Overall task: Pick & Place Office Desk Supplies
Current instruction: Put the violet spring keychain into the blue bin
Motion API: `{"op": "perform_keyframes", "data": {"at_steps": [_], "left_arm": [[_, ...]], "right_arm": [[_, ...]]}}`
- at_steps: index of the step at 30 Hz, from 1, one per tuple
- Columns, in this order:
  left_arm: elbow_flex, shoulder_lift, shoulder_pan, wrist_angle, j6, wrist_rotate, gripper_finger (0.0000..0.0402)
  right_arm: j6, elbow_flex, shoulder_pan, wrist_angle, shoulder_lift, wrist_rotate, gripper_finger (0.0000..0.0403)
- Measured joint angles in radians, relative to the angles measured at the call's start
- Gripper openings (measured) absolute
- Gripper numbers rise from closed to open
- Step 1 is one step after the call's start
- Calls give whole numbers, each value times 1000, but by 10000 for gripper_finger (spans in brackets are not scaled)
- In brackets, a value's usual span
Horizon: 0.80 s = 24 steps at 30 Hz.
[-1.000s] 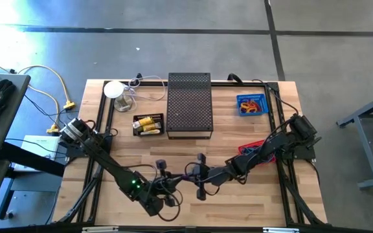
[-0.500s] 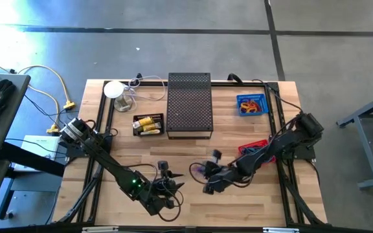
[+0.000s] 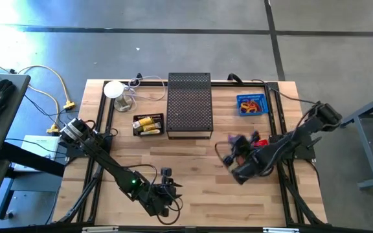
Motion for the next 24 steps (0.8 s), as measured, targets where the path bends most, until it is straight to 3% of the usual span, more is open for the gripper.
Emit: {"op": "perform_keyframes", "data": {"at_steps": [5, 9, 13, 17, 20, 24], "left_arm": [[0, 0, 0, 11, 0, 2, 155], [0, 0, 3, 13, 5, 3, 155], [0, 0, 3, 14, 3, 3, 155], [0, 0, -4, 15, 2, 7, 155], [0, 0, -15, 14, 0, 25, 155], [0, 0, -28, 14, 23, 26, 155]], "right_arm": [[103, -1, -157, -303, -12, -3, 13], [42, -11, -373, -348, -12, -43, 13], [-179, -54, -619, -204, -12, -117, 13], [-458, -114, -825, 61, -12, -311, 13], [-557, -154, -906, 168, -12, -373, 13], [-570, -203, -951, 206, -12, -392, 20]]}}
